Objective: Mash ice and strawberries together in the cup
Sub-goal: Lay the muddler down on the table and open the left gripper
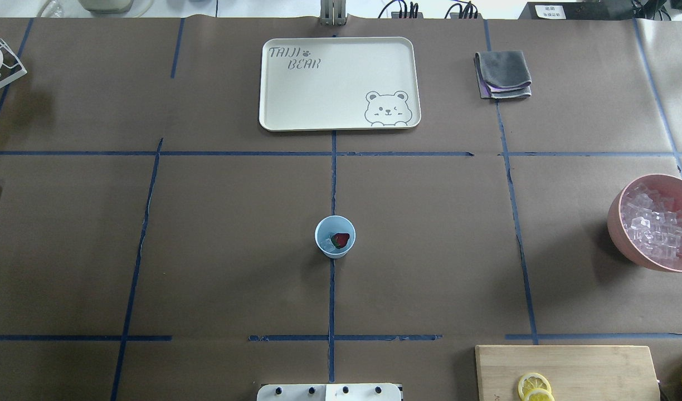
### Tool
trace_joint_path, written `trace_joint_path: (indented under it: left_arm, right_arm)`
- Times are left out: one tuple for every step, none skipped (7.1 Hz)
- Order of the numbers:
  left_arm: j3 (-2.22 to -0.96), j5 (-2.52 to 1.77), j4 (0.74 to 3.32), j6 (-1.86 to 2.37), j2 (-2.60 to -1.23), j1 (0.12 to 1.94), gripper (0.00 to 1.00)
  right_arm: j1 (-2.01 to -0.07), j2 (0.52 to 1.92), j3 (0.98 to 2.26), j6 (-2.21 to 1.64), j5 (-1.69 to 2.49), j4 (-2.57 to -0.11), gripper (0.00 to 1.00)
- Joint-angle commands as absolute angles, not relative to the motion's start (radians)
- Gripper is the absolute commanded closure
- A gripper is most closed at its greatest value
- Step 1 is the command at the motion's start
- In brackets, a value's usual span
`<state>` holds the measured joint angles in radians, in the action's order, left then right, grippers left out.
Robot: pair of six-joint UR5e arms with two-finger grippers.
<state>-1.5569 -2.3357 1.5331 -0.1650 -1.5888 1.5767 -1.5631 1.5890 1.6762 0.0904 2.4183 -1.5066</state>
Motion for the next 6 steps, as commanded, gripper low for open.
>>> trace_joint_path:
  left_arm:
    - [-1.559, -2.361, 1.520, -0.170, -1.577, 1.583, 0.00]
    - [-1.559, -2.361, 1.522, -0.167, -1.577, 1.583, 0.00]
    - [-1.559, -2.361, 1.522, -0.167, -1.577, 1.583, 0.00]
    - [-1.559, -2.361, 1.522, -0.166, -1.577, 1.583, 0.00]
    - [-1.559, -2.361, 1.522, -0.164, -1.578, 1.582, 0.00]
    - [-1.559, -2.361, 1.522, -0.164, -1.578, 1.582, 0.00]
  right_arm:
    - [-1.563, 1.597, 1.672, 0.090, 2.416, -1.508, 0.01]
    - [-1.563, 1.600, 1.674, 0.091, 2.413, -1.508, 0.01]
    - [-1.563, 1.601, 1.671, 0.091, 2.411, -1.508, 0.01]
    - [-1.563, 1.598, 1.666, 0.087, 2.413, -1.514, 0.01]
    - [-1.563, 1.592, 1.667, 0.056, 2.413, -1.516, 0.01]
    - [-1.563, 1.591, 1.667, 0.046, 2.414, -1.516, 0.01]
